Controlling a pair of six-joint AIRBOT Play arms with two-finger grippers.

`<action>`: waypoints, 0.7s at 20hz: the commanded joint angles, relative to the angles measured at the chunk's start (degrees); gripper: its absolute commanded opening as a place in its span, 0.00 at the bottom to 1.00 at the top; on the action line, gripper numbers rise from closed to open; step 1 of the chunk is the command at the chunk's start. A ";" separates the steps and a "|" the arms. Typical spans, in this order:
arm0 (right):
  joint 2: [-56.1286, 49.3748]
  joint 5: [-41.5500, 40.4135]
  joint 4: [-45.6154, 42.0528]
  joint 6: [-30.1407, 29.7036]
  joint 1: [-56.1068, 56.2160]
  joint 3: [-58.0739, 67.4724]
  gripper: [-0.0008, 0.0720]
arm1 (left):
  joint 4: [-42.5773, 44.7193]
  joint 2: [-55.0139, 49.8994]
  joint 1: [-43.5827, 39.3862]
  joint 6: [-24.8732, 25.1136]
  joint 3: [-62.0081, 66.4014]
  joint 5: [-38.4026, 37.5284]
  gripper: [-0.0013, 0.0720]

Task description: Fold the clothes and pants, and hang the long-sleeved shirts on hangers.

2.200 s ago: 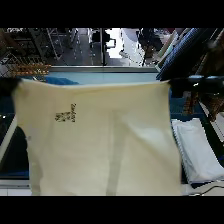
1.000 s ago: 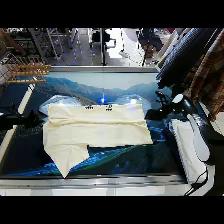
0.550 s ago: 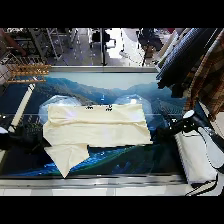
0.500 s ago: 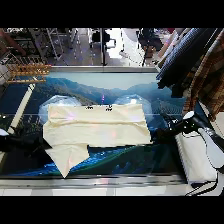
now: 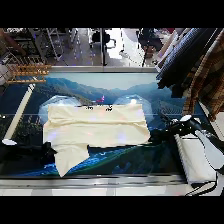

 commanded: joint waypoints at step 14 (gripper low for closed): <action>4.31 -1.79 -1.42 -0.35 -1.25 -4.00 0.62 | -2.95 9.03 12.33 4.17 2.19 -17.49 0.03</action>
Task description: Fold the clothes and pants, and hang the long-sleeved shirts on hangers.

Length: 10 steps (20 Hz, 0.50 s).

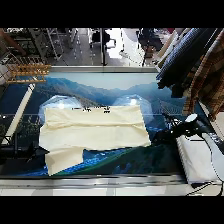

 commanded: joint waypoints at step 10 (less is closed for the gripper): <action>-6.95 3.08 7.56 -5.14 -0.13 -1.01 0.03 | -0.72 0.35 0.72 0.09 1.53 -6.21 0.03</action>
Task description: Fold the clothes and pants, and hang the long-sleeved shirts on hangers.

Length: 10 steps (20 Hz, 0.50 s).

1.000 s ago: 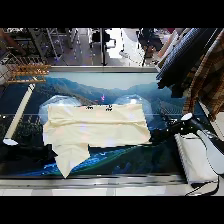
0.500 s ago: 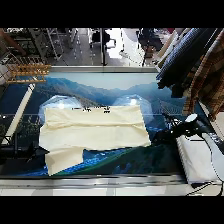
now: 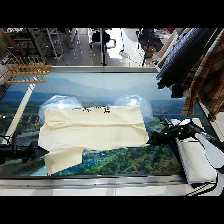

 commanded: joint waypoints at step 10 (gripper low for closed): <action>28.30 6.16 -7.39 7.37 1.22 5.40 0.03 | -28.61 -0.37 5.03 0.02 12.46 -14.29 0.03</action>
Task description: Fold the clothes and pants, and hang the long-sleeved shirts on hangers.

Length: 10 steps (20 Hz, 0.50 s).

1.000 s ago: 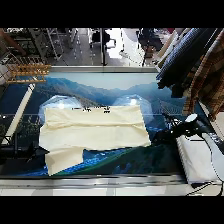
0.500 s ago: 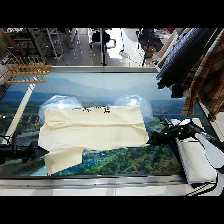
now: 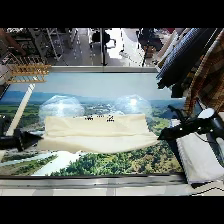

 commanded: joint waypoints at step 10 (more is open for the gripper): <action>-27.80 -26.38 0.37 11.96 12.87 21.92 0.25 | -13.55 -22.60 -12.52 0.04 3.43 33.51 0.25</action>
